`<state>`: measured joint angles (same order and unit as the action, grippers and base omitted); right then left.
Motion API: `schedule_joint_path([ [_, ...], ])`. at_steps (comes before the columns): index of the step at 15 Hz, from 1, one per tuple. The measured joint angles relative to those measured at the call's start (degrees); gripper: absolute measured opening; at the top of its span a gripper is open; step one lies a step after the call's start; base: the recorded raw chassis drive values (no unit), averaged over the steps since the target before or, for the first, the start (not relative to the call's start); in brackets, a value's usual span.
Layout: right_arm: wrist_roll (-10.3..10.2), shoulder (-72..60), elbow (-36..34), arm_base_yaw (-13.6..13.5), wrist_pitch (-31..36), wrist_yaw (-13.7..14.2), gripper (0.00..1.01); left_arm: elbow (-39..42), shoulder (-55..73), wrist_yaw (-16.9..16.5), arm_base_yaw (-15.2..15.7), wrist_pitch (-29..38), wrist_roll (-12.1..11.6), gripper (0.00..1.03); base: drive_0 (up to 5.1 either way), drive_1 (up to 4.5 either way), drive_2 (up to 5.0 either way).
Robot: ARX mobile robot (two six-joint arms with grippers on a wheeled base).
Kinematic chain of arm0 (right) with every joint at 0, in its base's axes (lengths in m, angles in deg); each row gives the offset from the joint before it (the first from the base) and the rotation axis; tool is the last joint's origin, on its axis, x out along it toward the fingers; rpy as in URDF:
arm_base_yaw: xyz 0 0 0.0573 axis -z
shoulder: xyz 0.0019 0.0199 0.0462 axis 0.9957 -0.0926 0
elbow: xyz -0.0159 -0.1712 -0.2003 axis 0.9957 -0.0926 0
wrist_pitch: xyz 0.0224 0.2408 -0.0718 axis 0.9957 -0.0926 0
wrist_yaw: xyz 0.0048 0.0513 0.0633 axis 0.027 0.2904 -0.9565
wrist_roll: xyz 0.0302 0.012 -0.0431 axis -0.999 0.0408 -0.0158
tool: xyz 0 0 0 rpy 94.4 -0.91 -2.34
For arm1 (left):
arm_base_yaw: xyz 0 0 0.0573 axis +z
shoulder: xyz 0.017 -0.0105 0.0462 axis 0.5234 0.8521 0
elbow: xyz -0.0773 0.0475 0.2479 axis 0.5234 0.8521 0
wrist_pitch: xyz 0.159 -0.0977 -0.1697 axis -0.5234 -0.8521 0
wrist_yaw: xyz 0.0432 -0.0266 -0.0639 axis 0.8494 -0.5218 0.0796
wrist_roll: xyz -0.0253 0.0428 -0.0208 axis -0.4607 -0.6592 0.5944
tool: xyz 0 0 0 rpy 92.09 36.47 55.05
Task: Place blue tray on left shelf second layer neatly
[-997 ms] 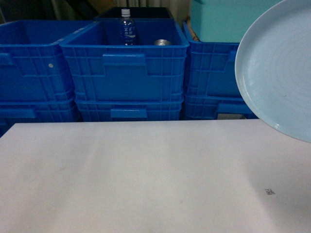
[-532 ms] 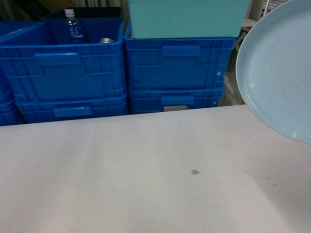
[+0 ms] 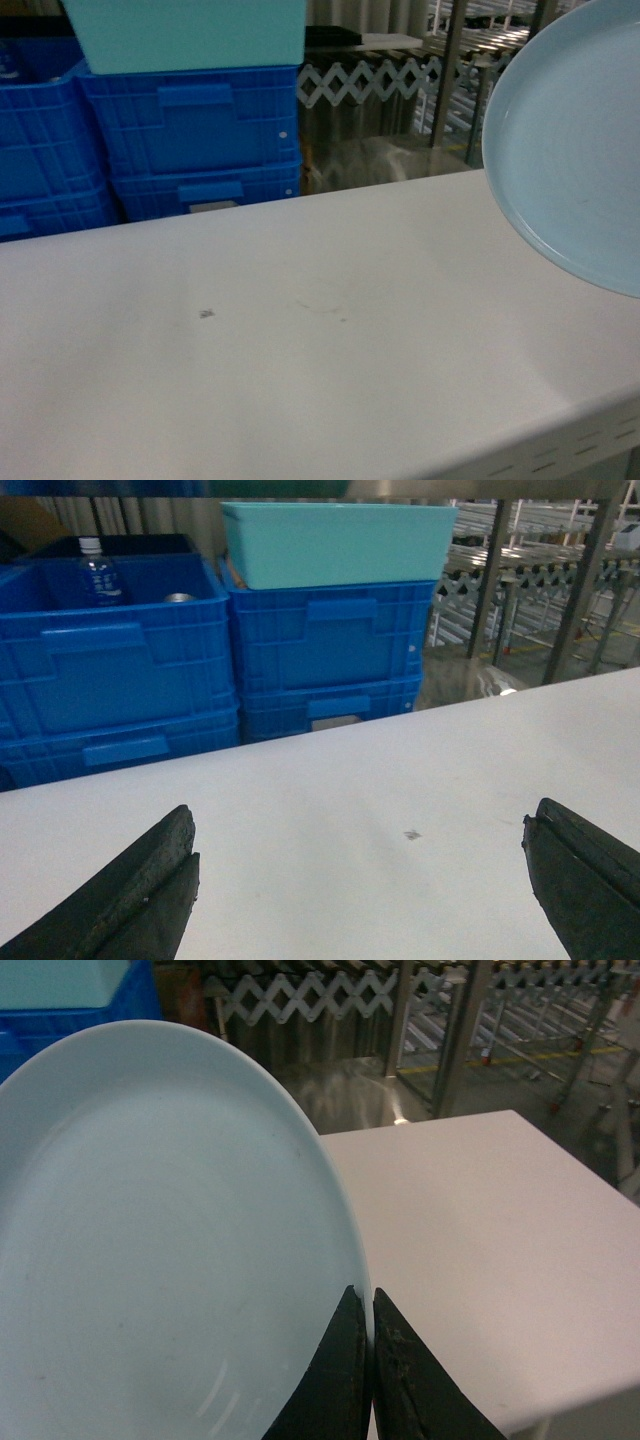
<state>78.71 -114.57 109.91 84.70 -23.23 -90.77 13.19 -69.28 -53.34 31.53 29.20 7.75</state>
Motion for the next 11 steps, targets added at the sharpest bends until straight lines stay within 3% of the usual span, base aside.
schedule_joint_path([
  [9,-0.2,0.1,0.0,0.1,0.1,0.1,0.02,0.0,0.0,-0.3,0.1,0.3,0.0,0.98,3.1,-5.51,-2.1],
  [11,-0.2,0.0,-0.1,0.5,0.0,0.6,0.02,0.0,0.0,-0.1,0.1,-0.2,0.0,0.98,-1.5,-1.45,-1.5],
])
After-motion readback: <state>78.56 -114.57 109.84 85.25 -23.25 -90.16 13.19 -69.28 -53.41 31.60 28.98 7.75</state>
